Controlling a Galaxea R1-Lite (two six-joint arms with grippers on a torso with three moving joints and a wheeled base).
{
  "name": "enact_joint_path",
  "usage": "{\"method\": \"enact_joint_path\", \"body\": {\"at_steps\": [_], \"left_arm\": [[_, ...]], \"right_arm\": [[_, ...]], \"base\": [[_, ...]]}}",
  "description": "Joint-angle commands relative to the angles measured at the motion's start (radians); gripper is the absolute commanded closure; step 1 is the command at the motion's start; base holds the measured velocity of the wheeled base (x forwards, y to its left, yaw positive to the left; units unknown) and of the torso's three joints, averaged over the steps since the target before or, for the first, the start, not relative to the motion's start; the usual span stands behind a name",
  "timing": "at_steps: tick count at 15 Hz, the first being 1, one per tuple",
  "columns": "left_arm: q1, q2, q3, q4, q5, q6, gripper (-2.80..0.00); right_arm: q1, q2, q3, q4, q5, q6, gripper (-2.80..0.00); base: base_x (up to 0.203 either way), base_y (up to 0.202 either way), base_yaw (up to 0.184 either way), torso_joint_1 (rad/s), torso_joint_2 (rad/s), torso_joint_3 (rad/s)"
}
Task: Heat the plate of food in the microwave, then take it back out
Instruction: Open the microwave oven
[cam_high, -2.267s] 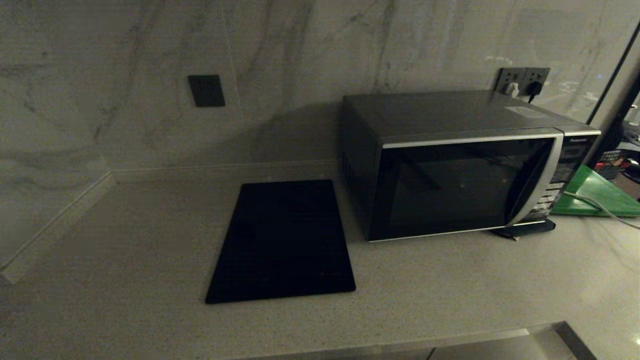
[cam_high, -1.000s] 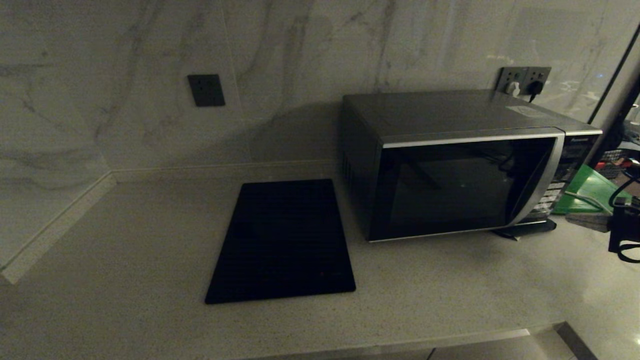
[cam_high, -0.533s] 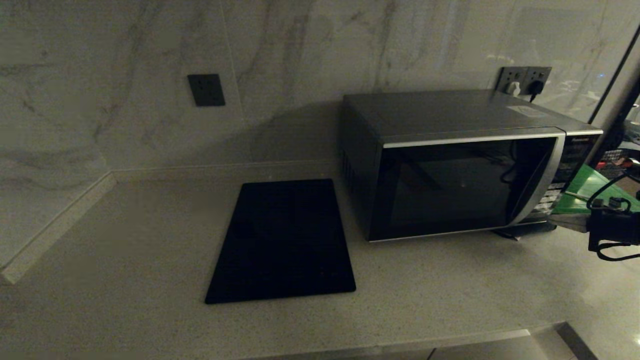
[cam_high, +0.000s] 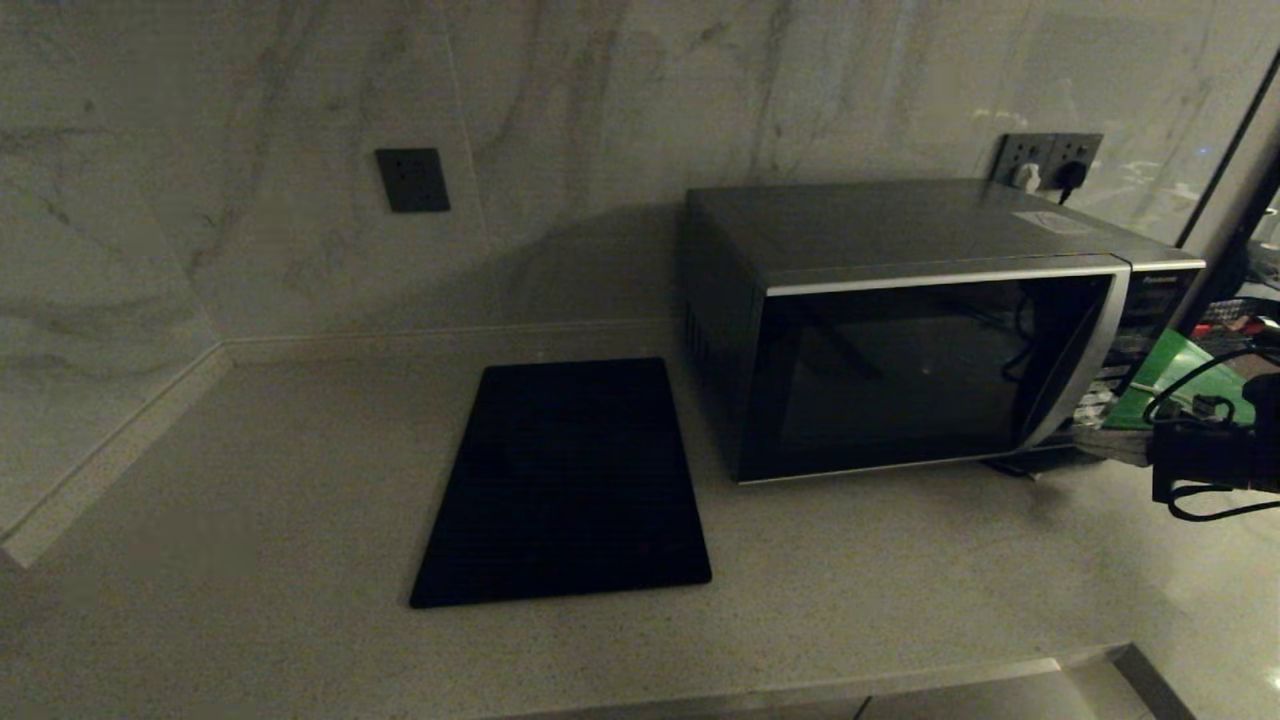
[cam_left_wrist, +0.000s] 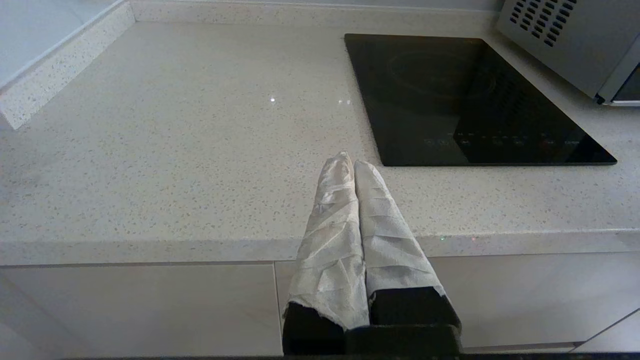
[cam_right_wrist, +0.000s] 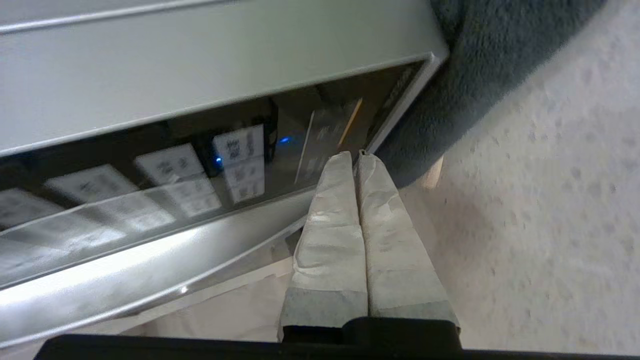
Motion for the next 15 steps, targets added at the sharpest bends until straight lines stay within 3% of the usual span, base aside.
{"method": "enact_joint_path", "body": {"at_steps": [1,8,15], "left_arm": [[0.0,0.002,0.0,0.0,0.001,-0.001,0.0],[0.0,0.002,0.0,0.0,0.001,-0.001,0.0],[0.0,0.002,0.0,0.0,0.001,-0.001,0.0]], "right_arm": [[0.009,0.01,0.0,-0.018,-0.022,0.019,0.0],[0.01,0.019,-0.001,-0.294,-0.027,0.263,0.0],[0.029,0.02,0.0,-0.293,-0.027,0.267,0.0]], "base": [[0.0,0.0,0.0,0.0,0.0,0.0],[0.0,0.0,0.0,0.0,0.0,0.0],[0.0,0.0,0.0,0.0,0.0,0.0]]}}
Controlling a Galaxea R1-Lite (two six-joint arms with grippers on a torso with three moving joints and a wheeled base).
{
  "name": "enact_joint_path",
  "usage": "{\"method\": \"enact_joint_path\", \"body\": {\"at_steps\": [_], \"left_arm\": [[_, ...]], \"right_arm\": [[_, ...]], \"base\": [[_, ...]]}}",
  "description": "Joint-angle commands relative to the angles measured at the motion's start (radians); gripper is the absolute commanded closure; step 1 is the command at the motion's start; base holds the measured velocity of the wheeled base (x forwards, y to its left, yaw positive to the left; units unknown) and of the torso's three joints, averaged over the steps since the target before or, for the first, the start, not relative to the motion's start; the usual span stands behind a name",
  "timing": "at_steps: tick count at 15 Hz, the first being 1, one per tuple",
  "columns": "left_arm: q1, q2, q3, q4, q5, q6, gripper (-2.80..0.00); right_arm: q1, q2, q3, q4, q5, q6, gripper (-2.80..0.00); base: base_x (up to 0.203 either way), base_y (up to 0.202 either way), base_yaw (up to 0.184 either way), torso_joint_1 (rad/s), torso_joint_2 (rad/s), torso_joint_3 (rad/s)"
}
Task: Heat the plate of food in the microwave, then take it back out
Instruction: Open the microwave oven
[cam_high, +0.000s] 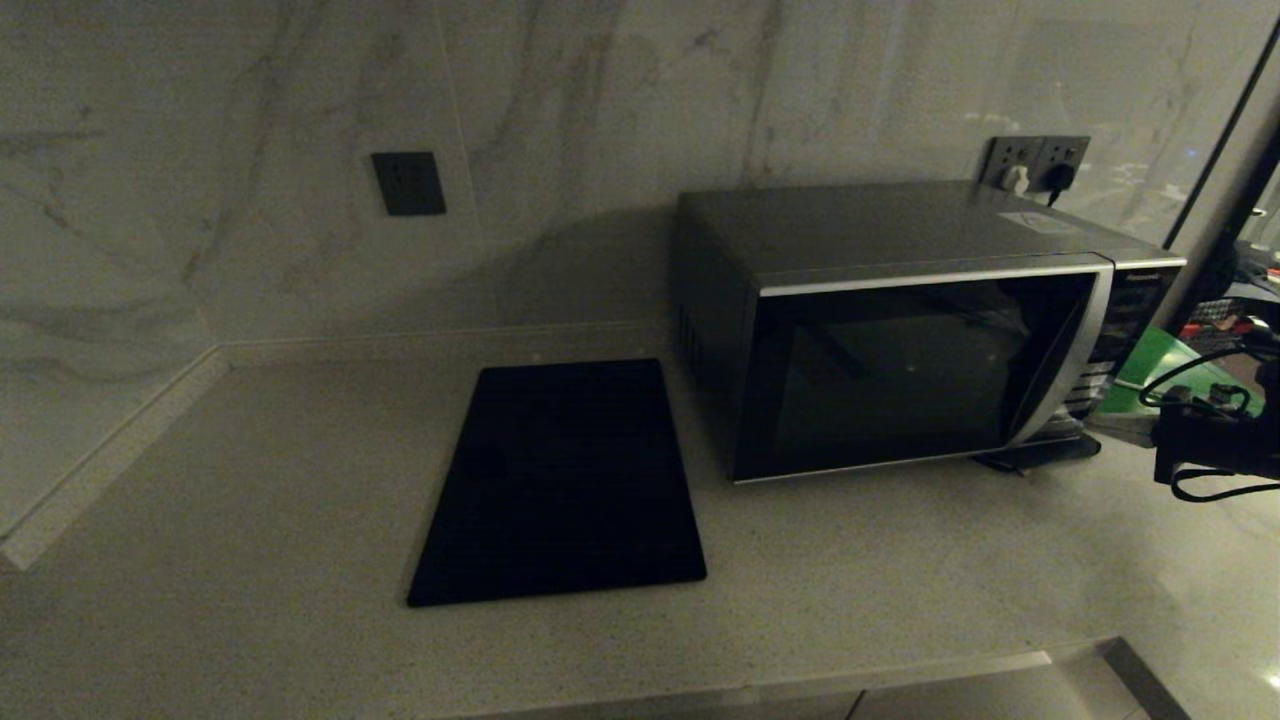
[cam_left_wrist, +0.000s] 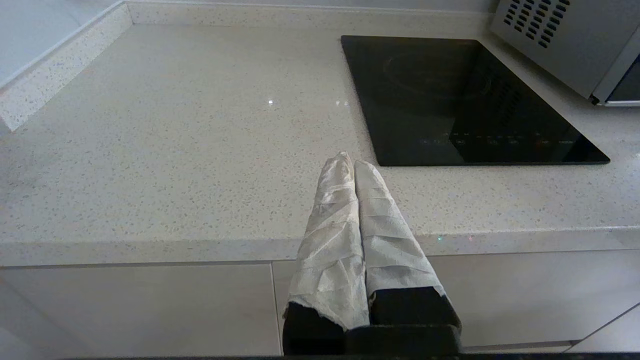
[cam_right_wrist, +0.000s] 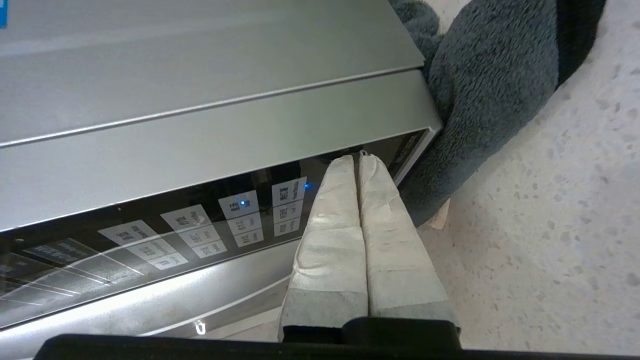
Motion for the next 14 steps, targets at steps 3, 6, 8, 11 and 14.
{"method": "enact_joint_path", "body": {"at_steps": [3,6,8,11,14], "left_arm": [[0.0,0.002,0.0,0.0,0.001,-0.001,0.0],[0.0,0.002,0.0,0.0,0.001,-0.001,0.0],[0.0,0.002,0.0,0.0,0.001,-0.001,0.0],[0.0,0.002,0.0,0.0,0.001,-0.001,0.0],[0.0,0.002,0.0,0.0,0.001,-0.001,0.0]], "right_arm": [[0.01,-0.001,0.011,0.019,0.009,0.004,0.0],[0.015,-0.001,0.011,0.022,0.009,0.004,0.0],[0.016,0.001,0.013,0.022,0.009,0.004,0.0],[0.023,0.009,0.013,0.022,0.009,0.004,0.0],[0.022,0.004,0.022,0.023,0.009,0.006,0.0]], "base": [[0.0,0.0,0.0,0.0,0.0,0.0],[0.0,0.0,0.0,0.0,0.0,0.0],[0.0,0.0,0.0,0.0,0.0,0.0],[0.0,0.0,0.0,0.0,0.0,0.0],[0.0,0.0,0.0,0.0,0.0,0.0]]}}
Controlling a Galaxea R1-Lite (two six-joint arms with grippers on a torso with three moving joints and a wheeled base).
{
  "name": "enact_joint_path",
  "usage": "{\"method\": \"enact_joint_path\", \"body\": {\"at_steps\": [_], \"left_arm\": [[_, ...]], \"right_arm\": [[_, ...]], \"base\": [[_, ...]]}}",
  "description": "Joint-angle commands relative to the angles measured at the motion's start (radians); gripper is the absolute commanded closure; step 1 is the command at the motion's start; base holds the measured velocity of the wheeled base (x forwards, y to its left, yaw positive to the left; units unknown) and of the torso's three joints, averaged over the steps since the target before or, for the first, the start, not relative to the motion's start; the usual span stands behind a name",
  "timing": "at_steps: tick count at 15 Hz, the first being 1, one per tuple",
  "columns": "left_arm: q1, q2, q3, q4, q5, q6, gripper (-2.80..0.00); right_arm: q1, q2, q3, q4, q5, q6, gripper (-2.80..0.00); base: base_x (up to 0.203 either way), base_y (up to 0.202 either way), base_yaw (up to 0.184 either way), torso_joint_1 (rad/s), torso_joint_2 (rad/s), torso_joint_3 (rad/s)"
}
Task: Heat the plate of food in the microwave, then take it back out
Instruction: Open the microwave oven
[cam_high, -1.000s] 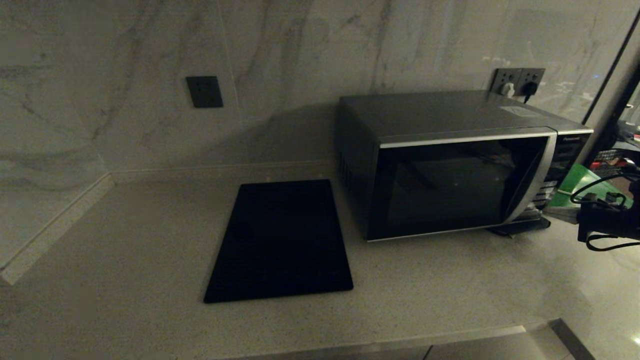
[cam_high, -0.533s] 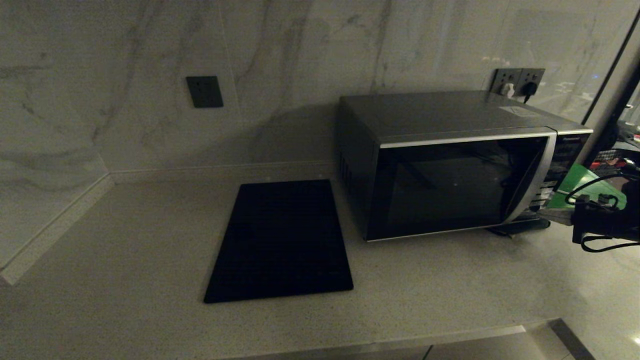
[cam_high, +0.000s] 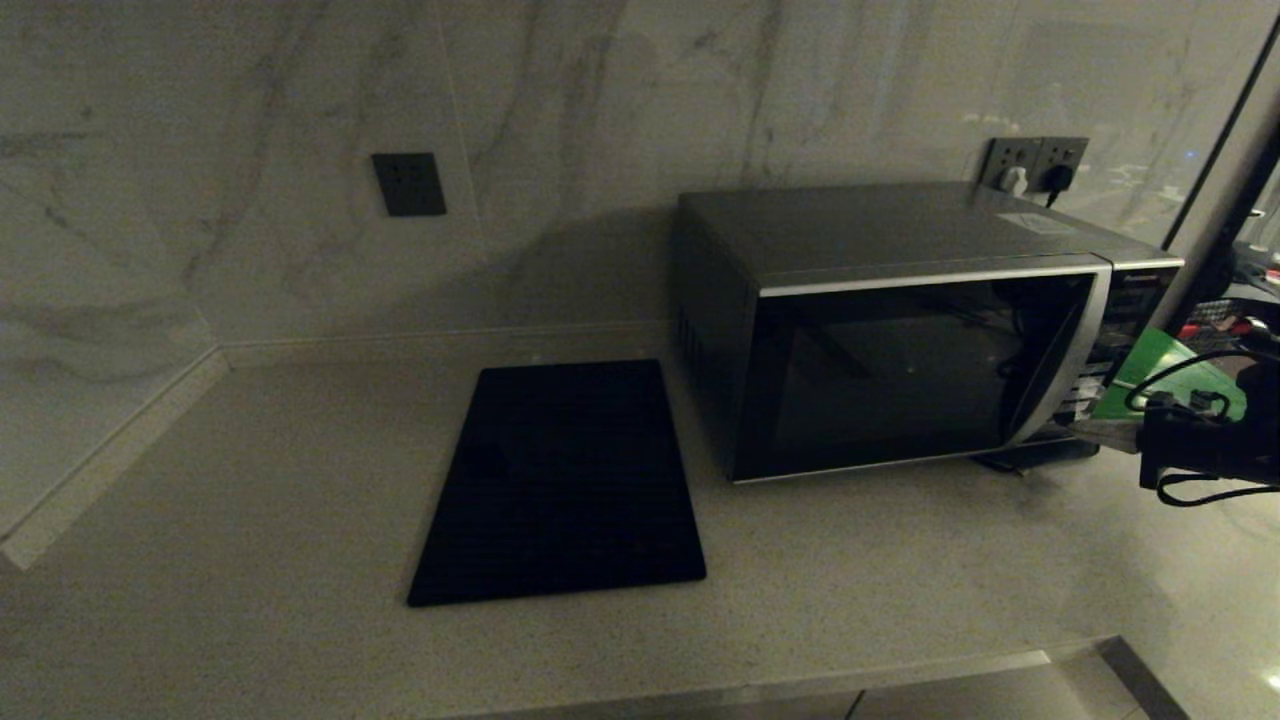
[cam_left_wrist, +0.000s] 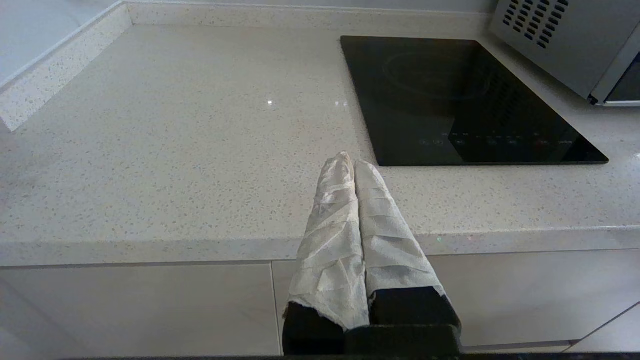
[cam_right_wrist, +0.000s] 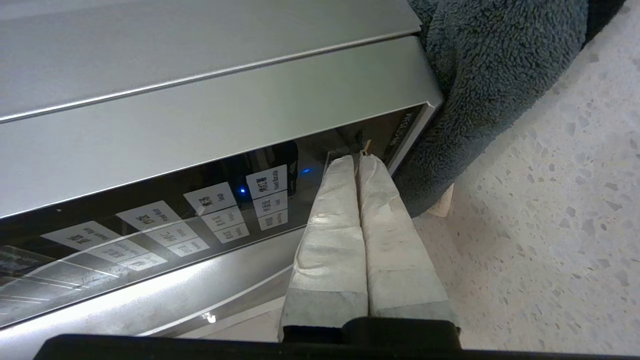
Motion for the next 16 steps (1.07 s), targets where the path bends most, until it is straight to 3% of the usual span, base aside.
{"method": "enact_joint_path", "body": {"at_steps": [1,6,11,14,16], "left_arm": [[0.0,0.002,0.0,-0.001,0.0,-0.001,0.0],[0.0,0.002,0.0,-0.001,0.0,-0.001,0.0],[0.0,0.002,0.0,-0.001,0.0,-0.001,0.0],[0.0,0.002,0.0,-0.001,0.0,-0.001,0.0],[0.0,0.002,0.0,-0.001,0.0,-0.001,0.0]], "right_arm": [[-0.005,-0.014,0.025,0.0,0.004,0.005,0.0],[-0.098,-0.245,0.205,-0.002,0.0,-0.003,0.0],[-0.19,-0.658,0.429,0.008,-0.012,-0.009,0.0],[-0.2,-0.954,0.502,0.136,-0.027,-0.03,0.0],[-0.156,-1.125,0.512,0.315,-0.1,-0.105,0.0]], "base": [[0.0,0.0,0.0,0.0,0.0,0.0],[0.0,0.0,0.0,0.0,0.0,0.0],[0.0,0.0,0.0,0.0,0.0,0.0],[0.0,0.0,0.0,0.0,0.0,0.0],[0.0,0.0,0.0,0.0,0.0,0.0]]}}
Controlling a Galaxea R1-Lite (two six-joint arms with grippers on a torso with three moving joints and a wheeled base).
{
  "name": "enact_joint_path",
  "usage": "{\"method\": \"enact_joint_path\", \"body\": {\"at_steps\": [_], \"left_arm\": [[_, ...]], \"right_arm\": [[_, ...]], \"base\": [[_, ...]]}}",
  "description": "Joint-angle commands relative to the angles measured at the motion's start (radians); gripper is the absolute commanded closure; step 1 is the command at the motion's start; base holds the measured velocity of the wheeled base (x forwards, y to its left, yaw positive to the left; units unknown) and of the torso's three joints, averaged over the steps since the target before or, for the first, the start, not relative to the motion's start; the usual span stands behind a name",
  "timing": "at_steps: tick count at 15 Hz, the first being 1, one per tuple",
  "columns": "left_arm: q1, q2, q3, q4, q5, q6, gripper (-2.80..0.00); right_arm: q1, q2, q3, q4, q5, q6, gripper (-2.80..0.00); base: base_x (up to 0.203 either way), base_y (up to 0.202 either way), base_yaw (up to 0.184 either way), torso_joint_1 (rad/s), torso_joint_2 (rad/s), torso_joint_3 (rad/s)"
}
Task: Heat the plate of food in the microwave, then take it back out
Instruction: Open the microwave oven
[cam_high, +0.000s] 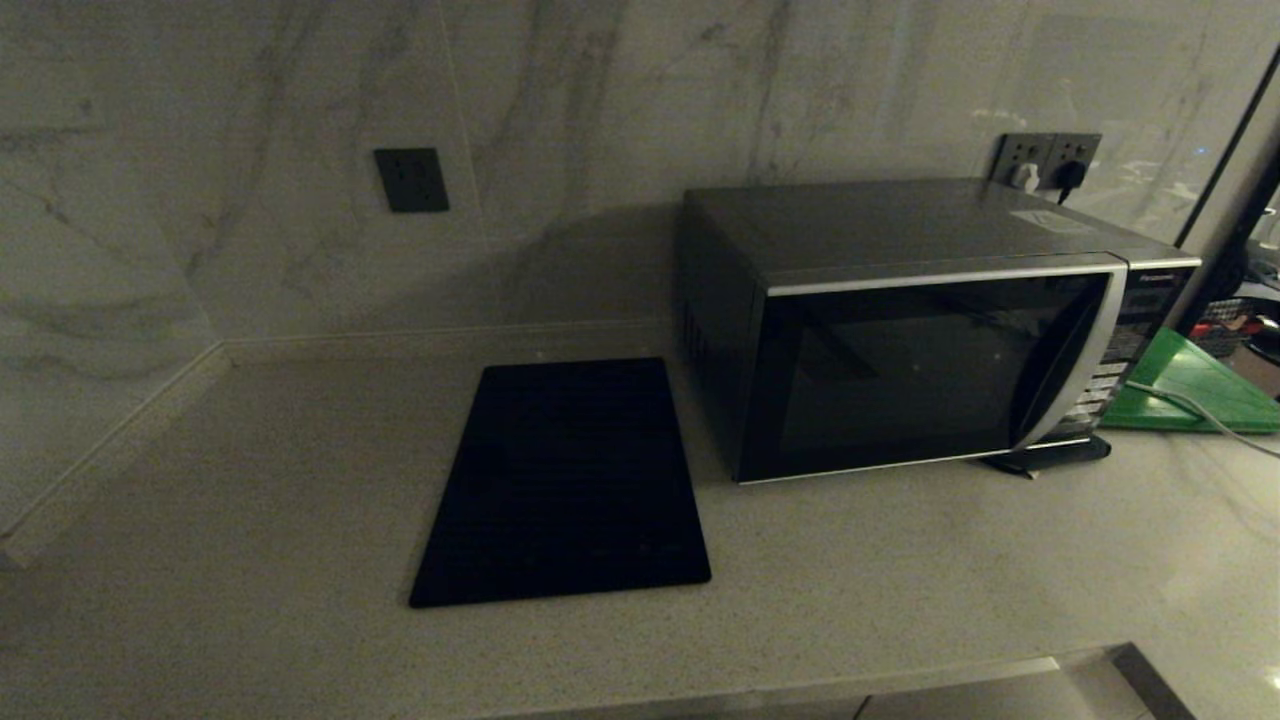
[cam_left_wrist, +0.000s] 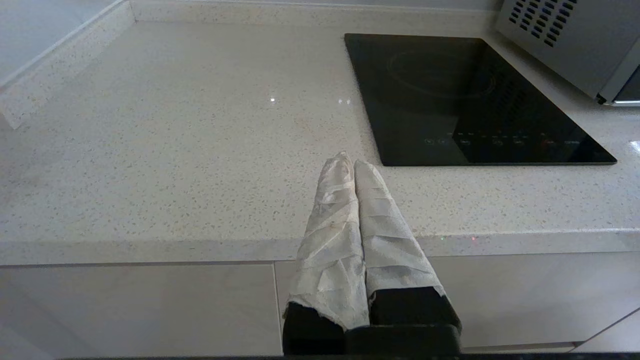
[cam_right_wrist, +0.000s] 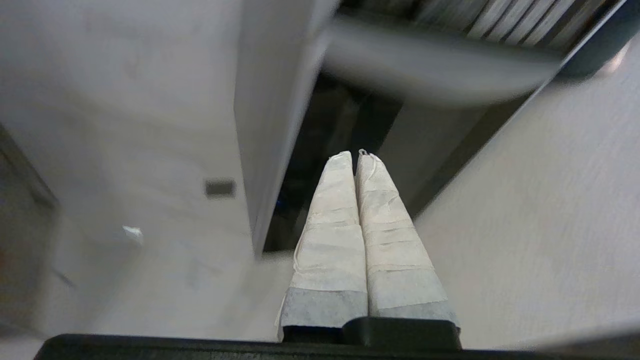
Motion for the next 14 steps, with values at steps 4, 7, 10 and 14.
{"method": "enact_joint_path", "body": {"at_steps": [4,7,10,14], "left_arm": [[0.0,0.002,0.0,0.0,0.0,-0.001,0.0],[0.0,0.002,0.0,0.0,0.0,-0.001,0.0],[0.0,0.002,0.0,0.0,0.0,-0.002,0.0],[0.0,0.002,0.0,0.0,0.0,-0.001,0.0]], "right_arm": [[0.303,-0.479,0.039,0.511,-0.589,-0.314,0.0],[0.403,-0.653,0.131,0.571,-0.793,-0.388,0.0],[0.519,-0.857,0.269,0.58,-0.929,-0.474,0.0],[0.609,-1.145,0.407,0.583,-1.011,-0.551,0.0]], "base": [[0.0,0.0,0.0,0.0,0.0,0.0],[0.0,0.0,0.0,0.0,0.0,0.0],[0.0,0.0,0.0,0.0,0.0,0.0],[0.0,0.0,0.0,0.0,0.0,0.0]]}}
